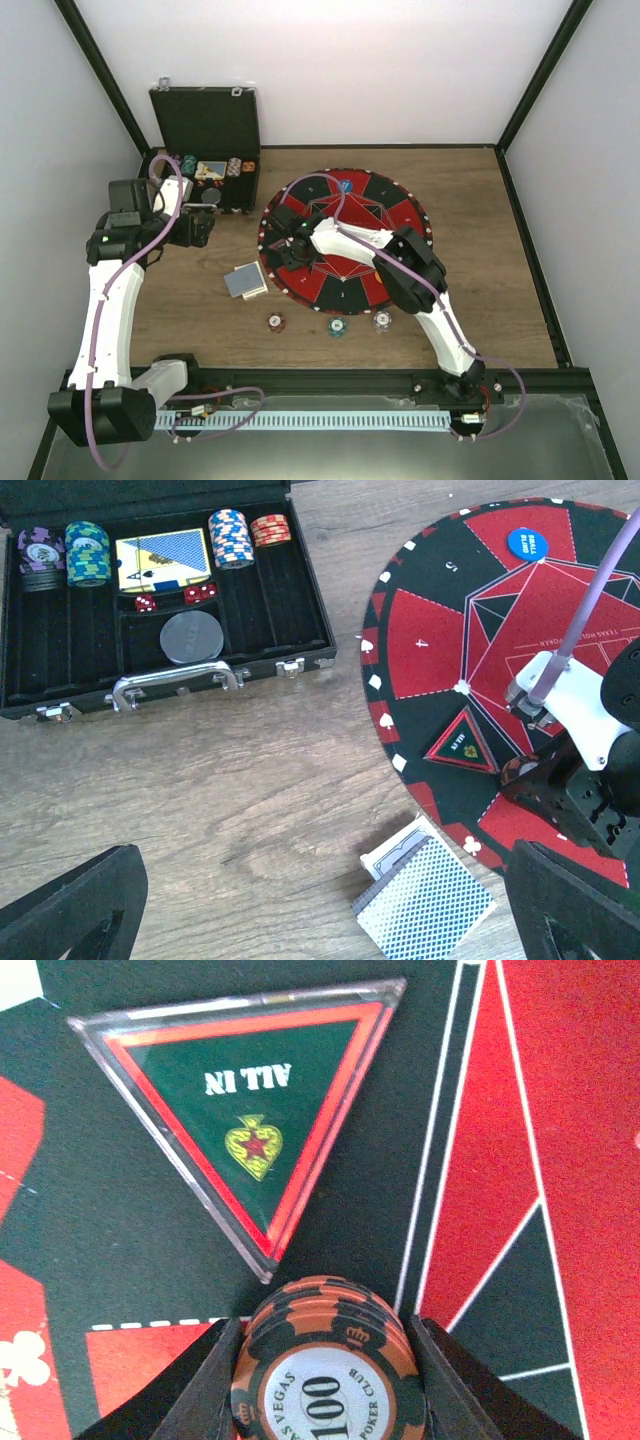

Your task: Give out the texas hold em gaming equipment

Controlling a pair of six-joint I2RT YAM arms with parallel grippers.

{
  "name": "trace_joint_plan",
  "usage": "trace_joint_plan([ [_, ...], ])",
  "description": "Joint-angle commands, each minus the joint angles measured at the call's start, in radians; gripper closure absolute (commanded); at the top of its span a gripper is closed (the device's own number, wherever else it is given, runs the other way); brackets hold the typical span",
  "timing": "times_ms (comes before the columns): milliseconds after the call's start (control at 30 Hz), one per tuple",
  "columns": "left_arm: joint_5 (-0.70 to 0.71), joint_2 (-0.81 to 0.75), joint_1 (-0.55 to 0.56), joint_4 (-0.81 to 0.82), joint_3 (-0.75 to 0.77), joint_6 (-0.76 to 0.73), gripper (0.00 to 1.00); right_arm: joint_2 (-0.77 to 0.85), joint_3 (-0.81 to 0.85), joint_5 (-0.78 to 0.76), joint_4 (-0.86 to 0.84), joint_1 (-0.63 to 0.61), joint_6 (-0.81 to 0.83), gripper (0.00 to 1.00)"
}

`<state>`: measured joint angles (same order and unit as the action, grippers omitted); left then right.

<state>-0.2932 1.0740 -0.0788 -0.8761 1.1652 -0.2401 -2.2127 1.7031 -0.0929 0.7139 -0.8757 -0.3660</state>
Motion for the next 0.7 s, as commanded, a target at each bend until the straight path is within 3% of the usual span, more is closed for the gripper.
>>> trace_joint_plan([
  [0, -0.009, -0.014, -0.007, -0.011, 0.028, -0.006, 0.0, -0.03, 0.039, 0.037, -0.011, -0.003, 0.007, 0.91],
  [167, -0.011, -0.016, -0.006, -0.006, 0.018, -0.005, 0.0, -0.037, 0.052, 0.041, -0.014, -0.004, 0.008, 0.87],
  [233, -0.012, -0.016, -0.006, -0.004, 0.014, -0.003, 0.0, -0.043, 0.067, 0.044, -0.005, -0.003, 0.011, 0.77],
  [300, -0.015, -0.016, -0.006, -0.004, 0.014, -0.001, 0.0, -0.043, 0.075, 0.033, 0.009, -0.003, 0.012, 0.58],
  [400, -0.015, -0.017, -0.005, -0.006, 0.016, -0.005, 0.0, -0.017, 0.071, 0.005, 0.016, -0.003, 0.015, 0.43],
  [500, -0.016, -0.016, -0.006, -0.009, 0.017, -0.008, 0.0, 0.039, 0.071, -0.026, 0.029, -0.004, 0.012, 0.34],
  [667, -0.03, -0.012, -0.006, -0.008, 0.019, -0.001, 0.0, 0.131, 0.058, -0.079, 0.062, -0.049, 0.0, 0.27],
])
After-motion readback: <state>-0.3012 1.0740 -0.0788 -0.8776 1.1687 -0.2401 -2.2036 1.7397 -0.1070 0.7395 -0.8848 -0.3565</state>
